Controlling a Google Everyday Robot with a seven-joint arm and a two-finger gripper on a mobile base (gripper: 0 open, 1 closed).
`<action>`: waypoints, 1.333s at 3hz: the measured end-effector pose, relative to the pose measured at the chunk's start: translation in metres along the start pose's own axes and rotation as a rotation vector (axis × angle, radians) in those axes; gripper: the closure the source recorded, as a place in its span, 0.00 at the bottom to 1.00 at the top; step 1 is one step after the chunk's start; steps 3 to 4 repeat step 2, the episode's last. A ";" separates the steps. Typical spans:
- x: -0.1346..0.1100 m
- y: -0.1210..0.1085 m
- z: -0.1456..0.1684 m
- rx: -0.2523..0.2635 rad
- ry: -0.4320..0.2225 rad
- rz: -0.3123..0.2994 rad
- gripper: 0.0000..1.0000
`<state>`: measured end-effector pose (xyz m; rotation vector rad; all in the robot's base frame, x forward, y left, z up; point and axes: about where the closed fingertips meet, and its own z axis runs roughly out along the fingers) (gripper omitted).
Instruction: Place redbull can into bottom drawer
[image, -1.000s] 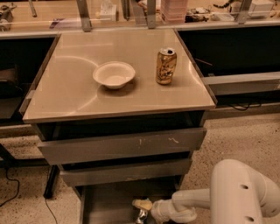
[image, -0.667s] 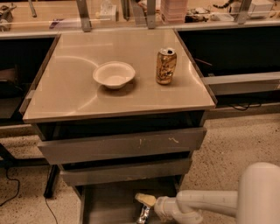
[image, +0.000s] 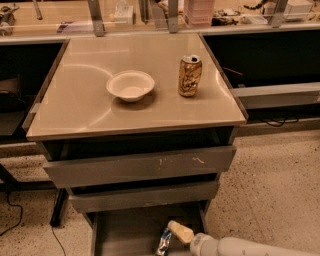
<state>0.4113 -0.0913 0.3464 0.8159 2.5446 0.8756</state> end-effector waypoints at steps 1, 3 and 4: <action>0.027 -0.035 -0.026 0.083 -0.038 -0.011 0.00; 0.030 -0.036 -0.025 0.088 -0.035 -0.014 0.00; 0.030 -0.036 -0.025 0.088 -0.035 -0.014 0.00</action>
Offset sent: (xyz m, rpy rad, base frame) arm -0.0433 -0.0170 -0.0026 -0.0793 0.0147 -0.0301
